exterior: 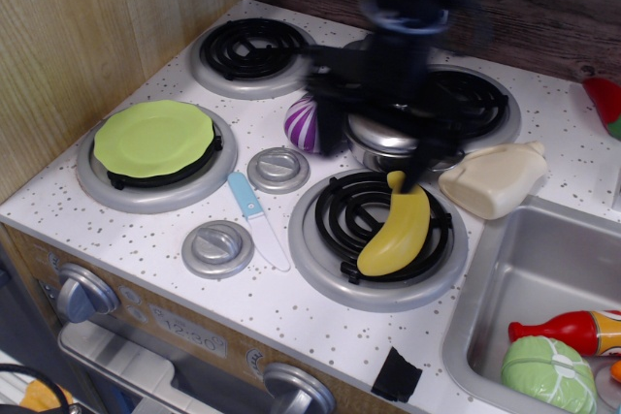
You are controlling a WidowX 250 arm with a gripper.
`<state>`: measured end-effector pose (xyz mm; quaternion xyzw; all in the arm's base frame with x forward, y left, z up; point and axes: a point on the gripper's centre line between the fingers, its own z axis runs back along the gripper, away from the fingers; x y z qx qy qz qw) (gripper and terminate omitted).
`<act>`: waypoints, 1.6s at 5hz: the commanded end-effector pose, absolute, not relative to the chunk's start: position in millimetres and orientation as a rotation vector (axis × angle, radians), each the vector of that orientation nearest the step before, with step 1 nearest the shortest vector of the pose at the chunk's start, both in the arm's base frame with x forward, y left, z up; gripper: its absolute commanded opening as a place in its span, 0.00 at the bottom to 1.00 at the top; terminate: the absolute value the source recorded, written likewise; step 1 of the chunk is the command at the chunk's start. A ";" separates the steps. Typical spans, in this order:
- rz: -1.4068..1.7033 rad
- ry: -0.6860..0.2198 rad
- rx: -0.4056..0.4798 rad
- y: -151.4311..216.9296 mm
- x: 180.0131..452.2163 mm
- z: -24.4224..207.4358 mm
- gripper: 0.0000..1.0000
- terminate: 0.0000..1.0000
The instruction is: Put banana on plate
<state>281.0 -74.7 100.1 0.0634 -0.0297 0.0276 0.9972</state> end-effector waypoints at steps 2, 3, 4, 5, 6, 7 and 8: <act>0.152 -0.151 0.110 -103.2 303.2 71.5 1.00 0.00; 0.160 -0.163 0.144 -96.5 300.6 64.0 1.00 0.00; 0.157 -0.167 0.169 -86.0 299.3 54.0 1.00 0.00; 0.158 -0.171 0.154 -76.9 298.7 49.3 1.00 0.00; 0.236 -0.186 0.109 -73.5 298.4 34.4 1.00 0.00; 0.289 -0.203 0.099 -68.6 302.5 28.6 0.00 0.00; 0.299 -0.181 0.095 -54.9 303.2 35.9 0.00 0.00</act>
